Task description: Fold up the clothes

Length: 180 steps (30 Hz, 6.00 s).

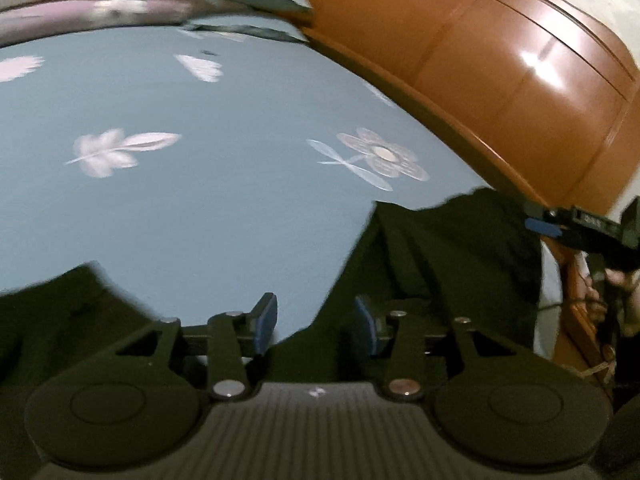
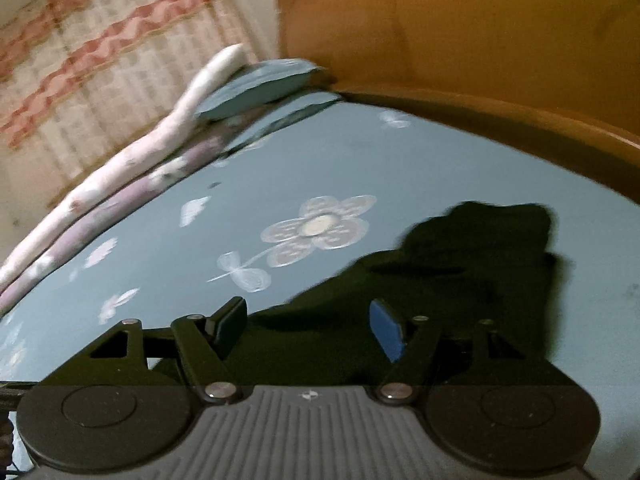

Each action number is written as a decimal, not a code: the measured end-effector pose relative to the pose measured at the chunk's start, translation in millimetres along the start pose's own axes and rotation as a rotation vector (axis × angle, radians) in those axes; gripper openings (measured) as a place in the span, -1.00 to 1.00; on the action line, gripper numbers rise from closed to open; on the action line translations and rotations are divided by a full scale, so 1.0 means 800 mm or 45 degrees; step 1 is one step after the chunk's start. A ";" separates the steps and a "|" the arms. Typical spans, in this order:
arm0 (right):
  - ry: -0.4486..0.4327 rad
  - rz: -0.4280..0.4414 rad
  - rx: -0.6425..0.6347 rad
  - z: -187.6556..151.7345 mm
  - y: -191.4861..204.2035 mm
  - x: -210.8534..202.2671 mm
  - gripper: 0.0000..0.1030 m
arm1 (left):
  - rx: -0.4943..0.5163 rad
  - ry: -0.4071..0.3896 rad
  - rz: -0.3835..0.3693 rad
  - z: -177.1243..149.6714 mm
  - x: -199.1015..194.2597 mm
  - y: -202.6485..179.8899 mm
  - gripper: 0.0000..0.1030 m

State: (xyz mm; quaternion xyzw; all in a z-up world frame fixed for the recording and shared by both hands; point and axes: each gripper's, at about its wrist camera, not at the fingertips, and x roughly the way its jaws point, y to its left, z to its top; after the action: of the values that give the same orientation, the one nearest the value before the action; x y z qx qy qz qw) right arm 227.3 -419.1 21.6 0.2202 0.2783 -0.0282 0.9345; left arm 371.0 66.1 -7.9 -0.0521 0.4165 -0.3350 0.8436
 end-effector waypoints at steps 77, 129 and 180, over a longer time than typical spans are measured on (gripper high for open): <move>0.146 0.717 -0.070 -0.061 0.060 0.062 0.68 | -0.784 -0.758 0.629 -0.218 -0.191 -0.051 -0.94; 0.345 0.174 -0.597 -0.117 0.187 0.021 0.80 | 0.053 0.083 -0.028 -0.054 0.004 -0.034 -0.46; 0.283 -0.184 -0.467 -0.113 0.284 -0.056 0.80 | 0.411 0.201 -0.101 -0.015 0.057 0.007 -0.90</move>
State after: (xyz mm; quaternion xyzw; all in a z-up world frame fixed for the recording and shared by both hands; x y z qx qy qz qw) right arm 183.5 -178.6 67.5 0.0277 0.3952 -0.0196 0.9180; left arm 384.1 44.9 -48.0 0.0941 0.4199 -0.4336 0.7917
